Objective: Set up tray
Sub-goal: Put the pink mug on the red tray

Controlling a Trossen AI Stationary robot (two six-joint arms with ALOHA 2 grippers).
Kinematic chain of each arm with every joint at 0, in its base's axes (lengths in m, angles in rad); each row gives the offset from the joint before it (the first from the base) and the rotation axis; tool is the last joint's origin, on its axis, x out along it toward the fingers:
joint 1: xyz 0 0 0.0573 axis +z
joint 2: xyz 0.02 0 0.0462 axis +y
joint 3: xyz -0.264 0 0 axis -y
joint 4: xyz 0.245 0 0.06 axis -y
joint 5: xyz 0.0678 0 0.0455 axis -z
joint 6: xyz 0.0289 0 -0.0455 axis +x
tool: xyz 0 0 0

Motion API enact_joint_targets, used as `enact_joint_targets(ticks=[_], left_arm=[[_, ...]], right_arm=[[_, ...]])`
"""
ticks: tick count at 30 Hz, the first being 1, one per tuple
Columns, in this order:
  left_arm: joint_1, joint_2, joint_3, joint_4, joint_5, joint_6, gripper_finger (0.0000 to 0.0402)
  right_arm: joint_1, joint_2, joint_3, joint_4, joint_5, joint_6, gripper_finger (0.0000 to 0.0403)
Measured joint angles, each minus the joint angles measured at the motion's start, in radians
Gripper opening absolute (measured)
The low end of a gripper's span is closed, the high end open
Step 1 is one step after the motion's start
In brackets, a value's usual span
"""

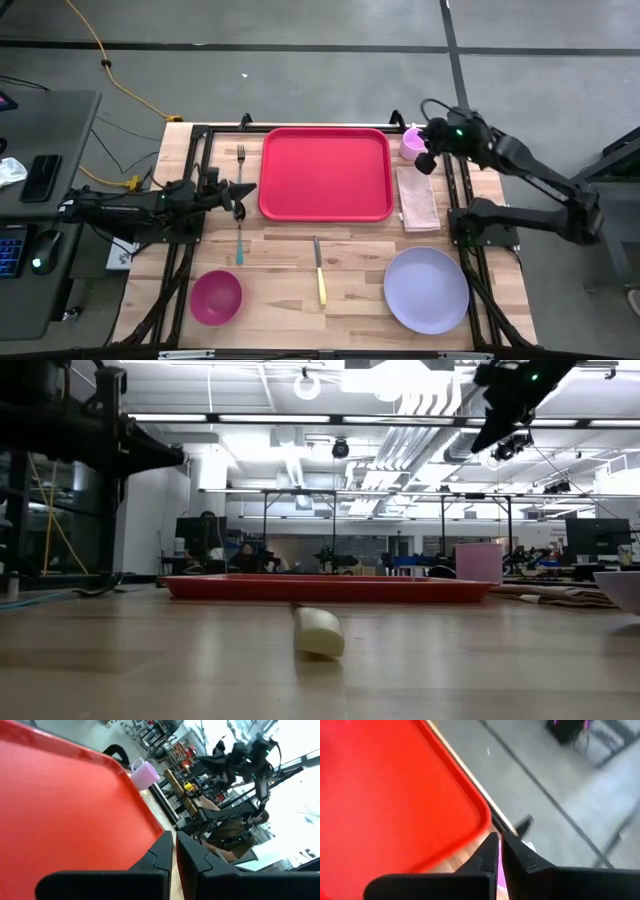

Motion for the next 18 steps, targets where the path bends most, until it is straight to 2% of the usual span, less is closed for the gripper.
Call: enact_joint_targets(ticks=[7, 12, 18], left_arm=[[0.0, 0.0, 0.027, -0.001, -0.003, 0.01, 0.0056], [0.0, 0.0, 0.031, 0.0, -0.006, 0.01, 0.0056], [0.0, 0.0, 0.031, -0.001, -0.007, 0.01, 0.0056]], right_arm=[[-0.097, 0.196, 0.125, -0.174, -0.02, -0.039, 0.0], [-0.15, 0.299, 0.134, -0.205, -0.086, -0.082, 0.0], [-0.176, 0.385, 0.134, -0.222, -0.111, -0.116, 0.0]])
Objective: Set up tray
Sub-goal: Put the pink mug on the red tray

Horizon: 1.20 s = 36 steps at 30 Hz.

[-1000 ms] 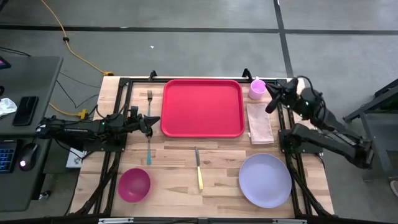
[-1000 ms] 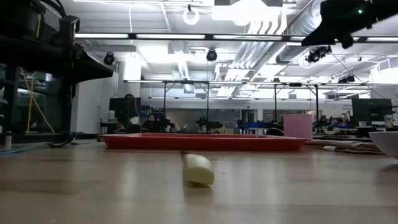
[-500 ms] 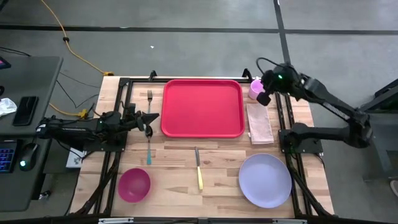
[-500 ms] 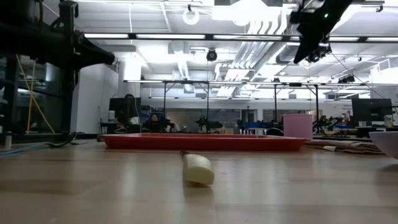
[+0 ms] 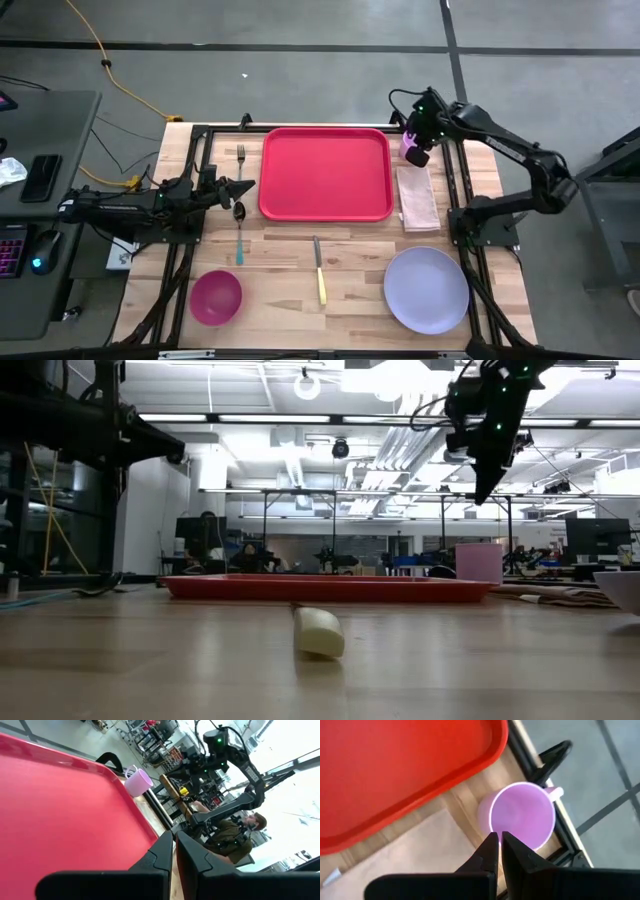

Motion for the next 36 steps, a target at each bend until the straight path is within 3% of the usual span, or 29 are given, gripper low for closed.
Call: enact_joint_targets(ticks=[21, 25, 36], left_arm=[[0.0, 0.0, 0.001, 0.0, -0.022, 0.005, 0.0056], [0.0, 0.0, 0.002, -0.028, 0.015, 0.071, 0.0056], [0.0, 0.0, 0.002, -0.173, 0.014, 0.247, 0.0056]], right_arm=[[0.0, 0.072, 0.0, 0.0, -0.038, -0.053, 0.0074], [0.0, 0.072, 0.0, 0.0, -0.068, -0.057, 0.0093], [0.0, 0.072, 0.0, 0.0, -0.017, -0.072, 0.0132]])
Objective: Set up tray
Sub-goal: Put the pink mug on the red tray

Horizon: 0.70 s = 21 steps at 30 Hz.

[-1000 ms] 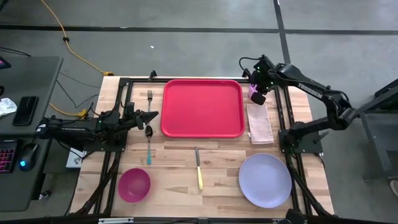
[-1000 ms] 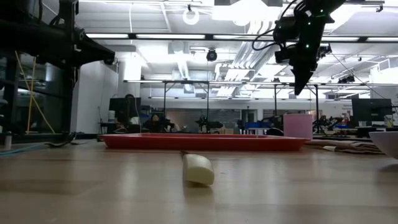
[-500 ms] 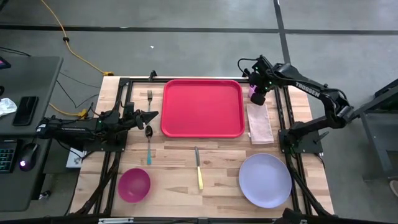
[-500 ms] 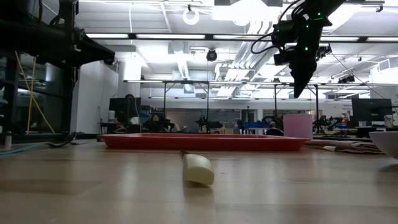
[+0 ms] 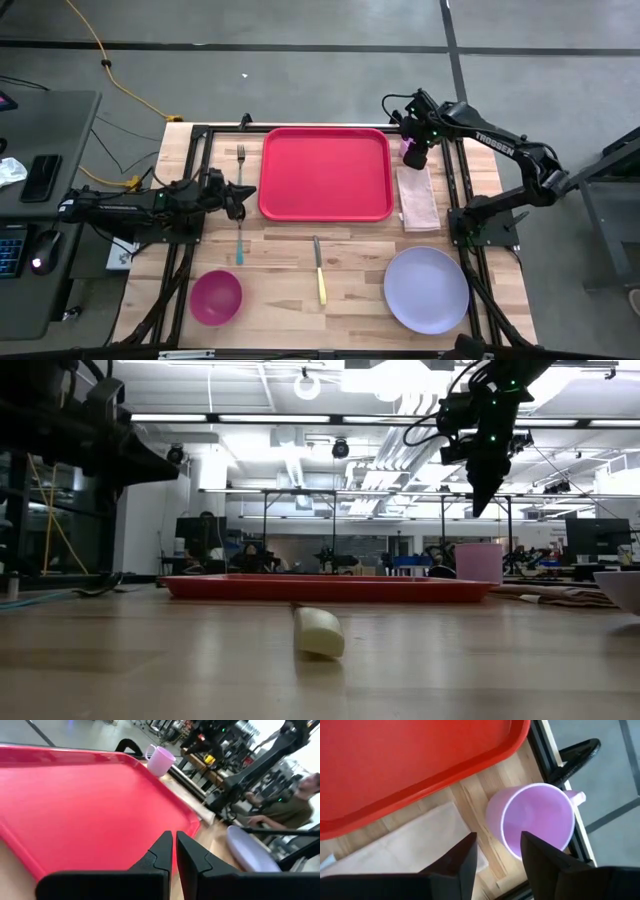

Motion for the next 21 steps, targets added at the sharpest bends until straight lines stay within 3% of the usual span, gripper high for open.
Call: enact_joint_targets(ticks=[12, 21], left_arm=[[0.0, 0.0, 0.0, -0.084, -0.011, 0.078, 0.0056], [0.0, 0.0, 0.0, -0.085, -0.081, 0.179, 0.0056]], right_arm=[[0.0, 0.0, 0.0, -0.006, 0.0, 0.0, 0.0136], [0.0, 0.0, 0.0, -0.031, -0.011, 0.001, 0.0136]])
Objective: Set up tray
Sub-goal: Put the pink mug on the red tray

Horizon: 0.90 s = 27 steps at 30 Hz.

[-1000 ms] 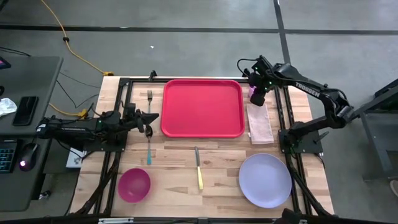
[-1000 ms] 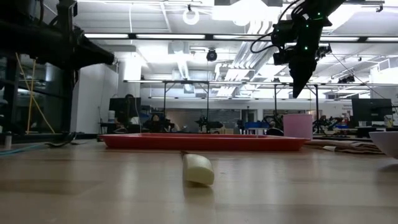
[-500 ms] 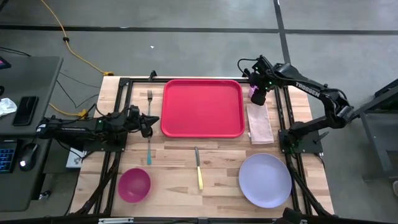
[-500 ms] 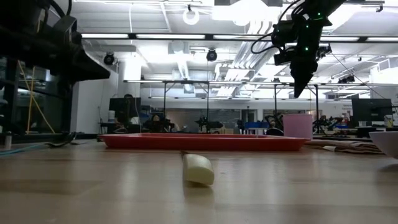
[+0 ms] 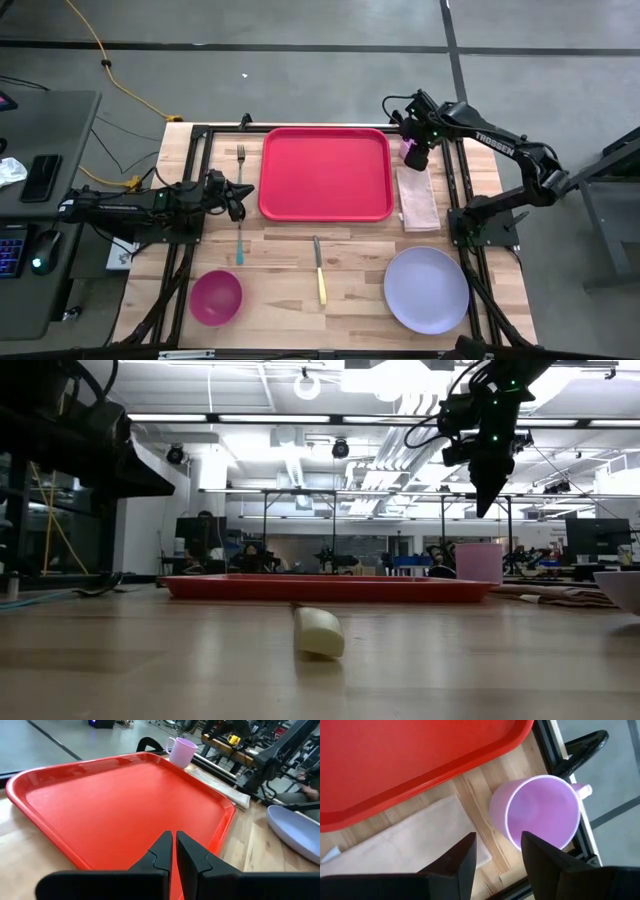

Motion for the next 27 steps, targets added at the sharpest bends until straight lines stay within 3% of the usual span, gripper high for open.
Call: enact_joint_targets(ticks=[6, 13, 18, 27], left_arm=[[0.0, 0.0, 0.0, 0.0, -0.001, 0.017, 0.0056], [0.0, 0.0, 0.0, 0.0, -0.001, 0.017, 0.0056], [0.0, 0.0, 0.0, 0.0, -0.002, 0.017, 0.0056], [0.0, 0.0, 0.0, 0.0, -0.003, 0.017, 0.0056]], right_arm=[[0.0, 0.0, -0.001, -0.006, -0.036, 0.0, 0.0136], [0.0, 0.0, -0.066, 0.02, -0.011, -0.037, 0.0136], [0.0, 0.0, -0.132, 0.064, 0.067, -0.046, 0.0136], [0.0, 0.001, -0.148, 0.123, 0.066, -0.081, 0.0136]])
